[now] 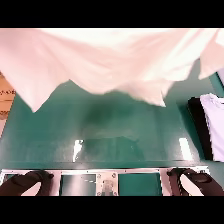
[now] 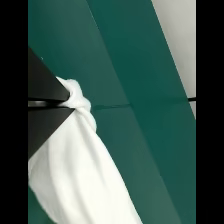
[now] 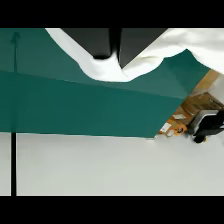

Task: Fold the shirts.

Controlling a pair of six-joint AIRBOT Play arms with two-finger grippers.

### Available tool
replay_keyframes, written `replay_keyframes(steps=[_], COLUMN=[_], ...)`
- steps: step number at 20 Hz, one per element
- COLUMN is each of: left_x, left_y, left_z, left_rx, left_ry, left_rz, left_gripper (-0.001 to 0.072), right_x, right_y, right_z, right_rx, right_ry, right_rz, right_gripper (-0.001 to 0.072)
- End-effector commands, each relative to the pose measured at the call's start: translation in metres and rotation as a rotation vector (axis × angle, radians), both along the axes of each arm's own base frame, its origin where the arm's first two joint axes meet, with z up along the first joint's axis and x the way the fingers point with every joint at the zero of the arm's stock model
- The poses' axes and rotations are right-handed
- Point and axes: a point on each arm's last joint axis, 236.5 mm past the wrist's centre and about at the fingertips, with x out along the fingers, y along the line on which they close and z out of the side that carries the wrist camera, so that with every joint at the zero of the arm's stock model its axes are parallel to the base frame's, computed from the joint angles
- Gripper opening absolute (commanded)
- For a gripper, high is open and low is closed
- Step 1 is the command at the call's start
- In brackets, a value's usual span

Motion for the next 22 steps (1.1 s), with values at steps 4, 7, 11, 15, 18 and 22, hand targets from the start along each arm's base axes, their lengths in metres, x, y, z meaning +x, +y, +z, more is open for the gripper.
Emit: replay_keyframes(steps=[4,7,11,15,18,22], left_x=[0.038,0.063,0.1,0.12,0.114,0.065], left_y=[-0.012,-0.027,-0.037,-0.038,-0.018,-0.011], left_z=[-0.125,-0.23,-0.374,-0.425,-0.393,-0.369], left_rx=[0.079,0.081,0.066,0.003,-0.005,-0.013], left_ry=[0.318,0.508,0.666,0.804,0.862,1.028], left_rz=[-0.006,-0.016,0.035,0.141,0.169,0.183], left_gripper=[0.0022,0.0023,0.0024,0.0572,0.0573,0.0573], right_x=[0.082,0.124,0.137,0.149,0.162,0.154], right_y=[-0.009,-0.007,-0.012,-0.02,-0.048,-0.111], right_z=[-0.125,-0.249,-0.406,-0.474,-0.463,-0.449], right_rx=[-0.041,-0.023,-0.015,-0.004,-0.019,0.014], right_ry=[0.308,0.586,0.886,0.994,0.972,1.015], right_rz=[-0.013,-0.008,-0.038,-0.073,-0.111,-0.19], right_gripper=[0.002,0.0019,0.002,0.011,0.0305,0.0305])
